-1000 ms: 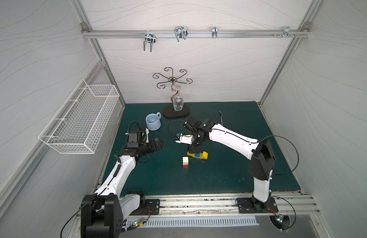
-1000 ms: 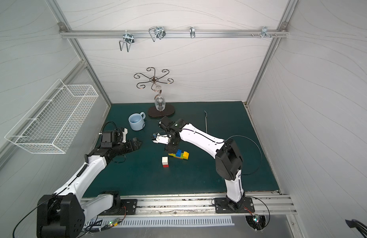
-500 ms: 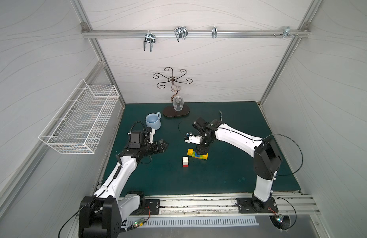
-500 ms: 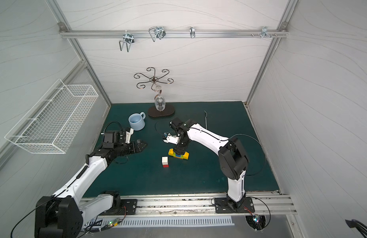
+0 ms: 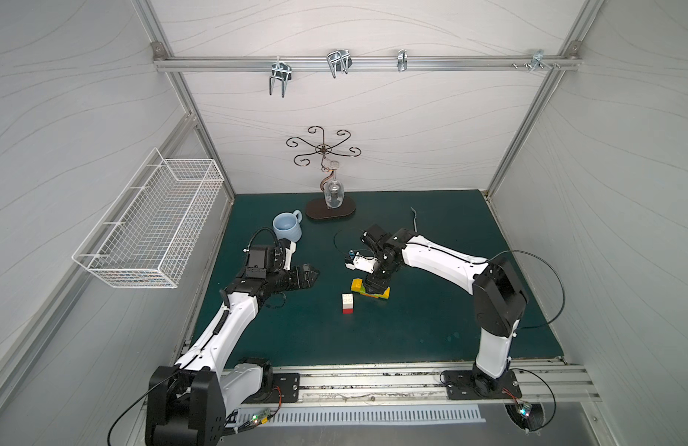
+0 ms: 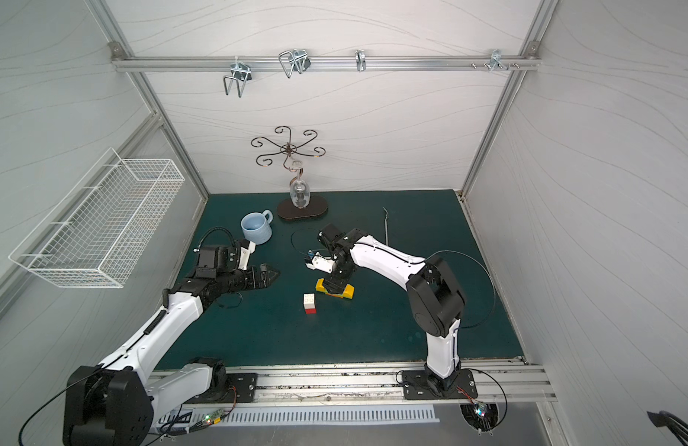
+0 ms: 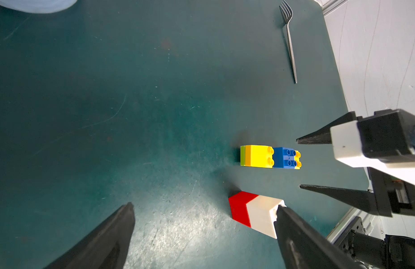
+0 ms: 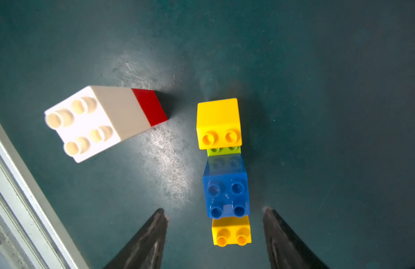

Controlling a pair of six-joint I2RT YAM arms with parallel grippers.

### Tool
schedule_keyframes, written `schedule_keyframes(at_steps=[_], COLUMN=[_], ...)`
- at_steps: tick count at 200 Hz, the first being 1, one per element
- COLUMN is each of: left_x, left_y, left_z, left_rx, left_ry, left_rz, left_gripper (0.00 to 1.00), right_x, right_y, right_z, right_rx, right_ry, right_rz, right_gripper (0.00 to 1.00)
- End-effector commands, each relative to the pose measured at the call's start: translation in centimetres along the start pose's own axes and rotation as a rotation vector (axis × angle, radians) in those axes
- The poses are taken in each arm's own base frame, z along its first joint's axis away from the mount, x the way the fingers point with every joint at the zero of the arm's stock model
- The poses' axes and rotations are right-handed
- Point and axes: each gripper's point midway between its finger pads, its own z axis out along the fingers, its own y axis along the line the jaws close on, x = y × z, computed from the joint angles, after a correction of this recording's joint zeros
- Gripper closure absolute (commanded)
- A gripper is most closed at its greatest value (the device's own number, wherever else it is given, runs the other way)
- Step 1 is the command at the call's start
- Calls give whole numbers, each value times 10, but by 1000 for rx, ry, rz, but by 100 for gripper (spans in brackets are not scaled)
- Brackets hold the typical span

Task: Assemble a fork with lego
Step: Pick up the lego brick from the center of the board.

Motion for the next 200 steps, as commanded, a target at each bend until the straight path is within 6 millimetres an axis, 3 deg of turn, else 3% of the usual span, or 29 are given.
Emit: schedule_keyframes(at_steps=[1, 115, 200], left_x=[-8, -8, -9], left_y=[-4, 3, 5], left_z=[-2, -2, -2], left_rx=[8, -36, -51], left_ry=[-19, -13, -10], left_rz=[34, 30, 30], left_gripper=[1, 1, 1], right_x=[3, 13, 12], right_y=[2, 3, 2], right_z=[12, 35, 32], right_rx=[-23, -27, -15], right_ry=[19, 99, 98], right_rz=[31, 19, 18], right_gripper=[33, 47, 64])
